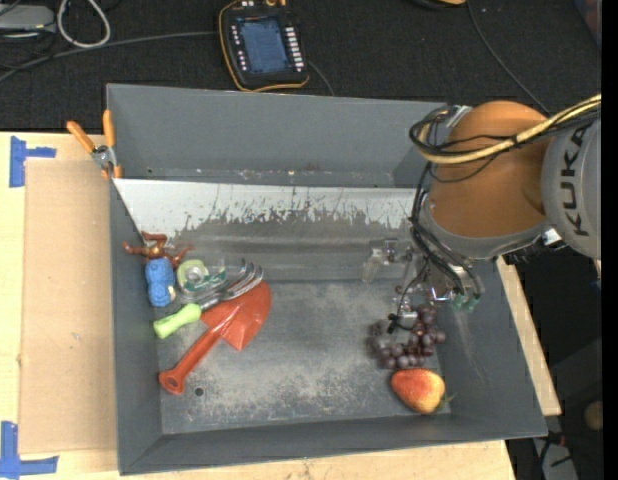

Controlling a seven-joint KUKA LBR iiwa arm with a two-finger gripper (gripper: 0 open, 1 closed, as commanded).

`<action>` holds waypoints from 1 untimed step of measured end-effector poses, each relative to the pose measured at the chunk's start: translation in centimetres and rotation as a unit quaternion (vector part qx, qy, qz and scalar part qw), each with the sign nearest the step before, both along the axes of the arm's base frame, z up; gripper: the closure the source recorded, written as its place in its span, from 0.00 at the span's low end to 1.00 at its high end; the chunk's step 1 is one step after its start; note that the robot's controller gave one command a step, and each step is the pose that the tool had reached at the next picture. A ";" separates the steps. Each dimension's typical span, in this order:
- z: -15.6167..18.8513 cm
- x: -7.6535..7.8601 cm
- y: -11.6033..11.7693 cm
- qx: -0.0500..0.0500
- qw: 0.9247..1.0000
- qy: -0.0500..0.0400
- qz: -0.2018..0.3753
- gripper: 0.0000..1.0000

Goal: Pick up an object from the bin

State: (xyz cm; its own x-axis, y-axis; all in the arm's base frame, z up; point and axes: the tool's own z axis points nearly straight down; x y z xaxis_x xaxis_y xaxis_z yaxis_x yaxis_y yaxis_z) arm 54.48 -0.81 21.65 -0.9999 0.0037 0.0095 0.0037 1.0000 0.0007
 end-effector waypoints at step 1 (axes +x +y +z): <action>0.5 0.1 0.0 0.000 1.000 -0.004 0.000 0.00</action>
Offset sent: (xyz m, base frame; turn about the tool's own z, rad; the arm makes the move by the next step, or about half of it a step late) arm 0.0366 -0.0842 -0.1465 -0.4125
